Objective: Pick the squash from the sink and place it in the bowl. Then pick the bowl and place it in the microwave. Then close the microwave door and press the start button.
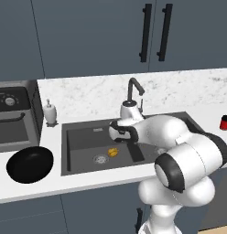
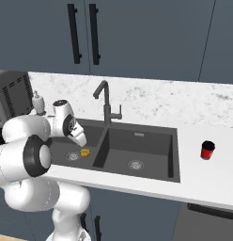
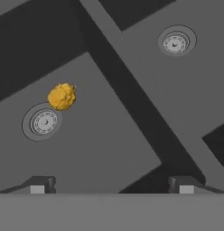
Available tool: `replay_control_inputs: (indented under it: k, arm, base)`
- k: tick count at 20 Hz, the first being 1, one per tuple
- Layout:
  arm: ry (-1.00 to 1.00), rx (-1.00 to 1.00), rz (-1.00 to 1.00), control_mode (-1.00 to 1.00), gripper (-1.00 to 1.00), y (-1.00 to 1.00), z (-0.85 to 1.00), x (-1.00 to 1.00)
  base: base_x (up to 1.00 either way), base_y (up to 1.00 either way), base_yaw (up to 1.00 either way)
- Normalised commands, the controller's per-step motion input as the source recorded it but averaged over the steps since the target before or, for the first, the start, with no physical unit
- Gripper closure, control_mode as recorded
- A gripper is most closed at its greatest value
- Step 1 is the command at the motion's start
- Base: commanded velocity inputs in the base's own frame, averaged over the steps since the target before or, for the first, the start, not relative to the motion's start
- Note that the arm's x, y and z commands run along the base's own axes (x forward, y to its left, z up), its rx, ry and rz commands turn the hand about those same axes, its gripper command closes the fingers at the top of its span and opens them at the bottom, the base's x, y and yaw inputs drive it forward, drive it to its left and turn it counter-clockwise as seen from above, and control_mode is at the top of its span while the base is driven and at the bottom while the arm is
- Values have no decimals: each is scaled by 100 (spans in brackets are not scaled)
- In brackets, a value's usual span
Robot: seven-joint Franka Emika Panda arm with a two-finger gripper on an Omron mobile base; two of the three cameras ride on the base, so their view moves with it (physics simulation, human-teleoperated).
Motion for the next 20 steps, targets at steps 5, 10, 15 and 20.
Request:
replay_control_inputs:
  k: [5,10,15,20]
  arm:
    - [5,0,-10,-100,-100,16,-28,48]
    - [9,0,-14,-100,-100,20,-20,25]
    - [9,0,-12,-100,-100,6,-35,12]
    - [1,0,-3,-100,-100,0,-47,5]
  base:
    - [0,0,0]
    - [0,0,0]
    - [0,0,0]
    - [0,0,0]
